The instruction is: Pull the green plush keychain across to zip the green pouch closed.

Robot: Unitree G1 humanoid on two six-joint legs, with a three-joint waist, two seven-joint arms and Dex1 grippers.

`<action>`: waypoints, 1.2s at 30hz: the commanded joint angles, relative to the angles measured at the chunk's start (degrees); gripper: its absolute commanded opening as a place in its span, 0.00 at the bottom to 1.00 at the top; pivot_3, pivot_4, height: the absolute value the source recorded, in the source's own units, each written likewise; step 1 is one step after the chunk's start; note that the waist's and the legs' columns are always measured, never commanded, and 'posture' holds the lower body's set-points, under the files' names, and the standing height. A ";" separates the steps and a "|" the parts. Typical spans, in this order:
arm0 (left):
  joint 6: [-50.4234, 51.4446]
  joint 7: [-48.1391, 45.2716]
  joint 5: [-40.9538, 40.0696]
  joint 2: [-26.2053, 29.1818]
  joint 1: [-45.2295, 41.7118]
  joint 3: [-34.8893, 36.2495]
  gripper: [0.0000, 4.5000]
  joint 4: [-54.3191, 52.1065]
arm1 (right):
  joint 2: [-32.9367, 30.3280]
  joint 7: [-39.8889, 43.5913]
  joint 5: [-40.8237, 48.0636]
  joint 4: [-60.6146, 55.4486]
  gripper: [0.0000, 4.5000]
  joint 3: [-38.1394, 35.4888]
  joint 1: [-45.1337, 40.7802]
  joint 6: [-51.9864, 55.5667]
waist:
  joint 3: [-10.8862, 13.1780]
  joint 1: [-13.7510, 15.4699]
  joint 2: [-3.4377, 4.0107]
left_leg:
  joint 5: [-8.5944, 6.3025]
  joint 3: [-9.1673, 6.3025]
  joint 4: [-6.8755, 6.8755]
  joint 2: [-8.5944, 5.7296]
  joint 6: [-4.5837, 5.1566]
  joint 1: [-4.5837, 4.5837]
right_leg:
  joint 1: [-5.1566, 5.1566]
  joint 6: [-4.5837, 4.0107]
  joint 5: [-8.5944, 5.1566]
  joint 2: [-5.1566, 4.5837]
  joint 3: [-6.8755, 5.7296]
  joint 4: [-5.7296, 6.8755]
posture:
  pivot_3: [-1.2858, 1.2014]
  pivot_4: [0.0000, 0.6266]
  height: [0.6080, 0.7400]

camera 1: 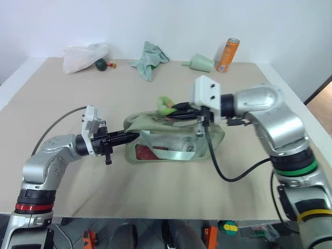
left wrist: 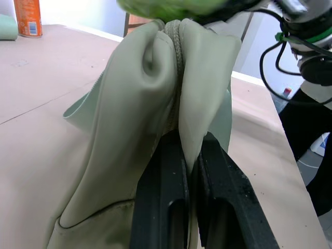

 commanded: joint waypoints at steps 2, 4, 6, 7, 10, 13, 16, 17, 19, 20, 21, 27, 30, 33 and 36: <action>-0.89 -0.15 0.09 -0.24 -0.57 -0.44 0.00 -0.19 | -9.10 0.78 -2.81 1.39 0.00 -7.11 1.84 -2.97 | 0.00 0.29 0.00 | -0.03 0.04 -0.01 -0.03 0.05 -0.01 | 0.00 0.00 0.00 -0.02 0.04 -0.04 | 0.52 0.24 1.00; -1.04 -0.25 0.19 -0.37 -0.66 -0.56 0.00 0.10 | -13.19 1.32 -3.38 2.07 0.00 -9.30 2.86 -3.78 | 0.00 0.36 0.00 | -0.05 0.05 -0.02 -0.03 0.07 -0.01 | 0.00 0.00 0.00 -0.02 0.07 -0.05 | 0.52 0.24 1.00; -1.23 -0.38 0.26 -0.51 -0.84 -0.80 0.00 0.46 | -17.67 1.75 -4.52 3.24 0.00 -11.75 4.45 -4.57 | 0.02 0.46 0.04 | -0.05 0.07 -0.02 -0.02 0.08 0.01 | -0.01 0.00 0.00 0.00 0.09 -0.05 | 0.52 0.24 1.00; -1.32 -0.45 0.27 -0.57 -1.00 -0.92 0.00 0.67 | -20.03 2.05 -5.22 3.84 0.00 -12.87 5.85 -5.29 | 0.03 0.63 0.05 | -0.05 0.05 -0.02 -0.02 0.08 0.00 | -0.01 0.00 0.00 0.00 0.08 -0.04 | 0.52 0.24 1.00; -1.54 -0.57 0.31 -0.67 -1.38 -1.18 0.00 1.16 | -25.19 2.25 -7.04 5.32 0.00 -14.69 10.05 -6.66 | 0.03 0.63 0.05 | -0.05 0.05 -0.02 -0.04 0.08 0.01 | 0.01 -0.01 -0.01 -0.02 0.05 -0.07 | 0.52 0.24 1.00; -1.72 -0.76 0.24 -0.67 -1.56 -1.38 0.00 1.51 | -28.79 0.52 -10.12 6.64 0.00 -15.34 15.80 -7.56 | 0.03 0.56 0.05 | -0.05 0.10 -0.02 -0.02 0.09 0.04 | 0.01 0.00 0.00 0.00 0.11 -0.06 | 0.52 0.24 1.00; -1.70 -0.94 0.09 -0.61 -1.70 -1.51 0.00 1.80 | -27.40 -2.71 -12.61 5.16 0.00 -13.21 22.02 -7.64 | 0.02 0.49 0.06 | -0.05 0.15 -0.01 0.01 0.08 0.09 | 0.02 0.02 0.01 0.04 0.16 -0.04 | 0.52 0.24 1.00; -1.69 -1.00 0.02 -0.56 -1.74 -1.53 0.00 1.89 | -25.97 -3.98 -13.29 4.17 0.00 -11.98 23.78 -7.49 | 0.01 0.49 0.07 | -0.05 0.14 -0.01 0.02 0.08 0.11 | 0.03 0.02 0.01 0.04 0.15 -0.04 | 0.52 0.24 1.00; -1.48 -0.99 -0.21 -0.47 -1.72 -1.45 0.00 1.85 | -19.67 -7.42 -13.72 1.80 0.00 -8.21 26.80 -6.21 | 0.01 0.48 0.14 | -0.04 0.15 0.00 0.04 0.08 0.14 | 0.04 0.05 0.02 0.08 0.18 -0.02 | 0.52 0.24 1.00; -1.32 -0.96 -0.36 -0.41 -1.66 -1.36 0.00 1.75 | -15.82 -9.29 -13.57 0.94 0.00 -6.26 27.74 -5.42 | -0.04 0.45 0.05 | -0.04 0.14 0.00 0.04 0.08 0.15 | 0.05 0.06 0.03 0.08 0.17 -0.01 | 0.52 0.24 1.00; -1.10 -0.91 -0.52 -0.35 -1.61 -1.29 0.00 1.60 | -12.54 -10.82 -13.20 0.61 0.00 -5.17 28.26 -4.94 | -0.26 0.31 -0.31 | -0.04 0.13 -0.04 0.05 0.08 0.21 | 0.09 0.06 0.03 0.11 0.18 -0.01 | 0.52 0.24 1.00; 2.63 0.94 -2.57 -0.21 -2.57 -0.12 0.00 1.51 | -6.19 -11.60 -10.22 -0.09 0.15 -8.12 26.19 0.54 | -0.14 -0.34 0.01 | -0.03 0.24 -0.03 0.16 -0.12 0.59 | 0.28 0.04 0.02 0.25 0.30 0.21 | 0.52 0.24 1.00; 4.29 2.29 -3.27 -0.41 -3.17 0.37 0.00 1.69 | -6.17 -10.05 -6.62 -0.99 0.37 -10.69 25.85 2.46 | -0.13 -0.37 -0.01 | -0.01 0.18 -0.02 0.22 -0.10 0.60 | 0.28 0.05 0.02 0.31 0.24 0.21 | 0.52 0.24 1.00; 5.33 2.83 -3.95 -0.63 -3.27 0.56 0.00 1.55 | -6.75 -9.35 -5.01 -1.26 0.60 -12.09 25.56 3.73 | -0.12 -0.37 -0.01 | -0.01 0.18 -0.04 0.21 -0.10 0.56 | 0.26 0.03 0.02 0.32 0.24 0.21 | 0.52 0.24 1.00; 5.02 3.15 -3.58 -0.77 -3.18 0.35 0.00 1.29 | -7.75 -8.00 -3.34 -1.15 0.82 -13.34 25.15 4.72 | -0.12 -0.36 -0.01 | -0.02 0.19 -0.07 0.17 -0.10 0.48 | 0.21 0.00 -0.01 0.28 0.25 0.20 | 0.52 0.24 1.00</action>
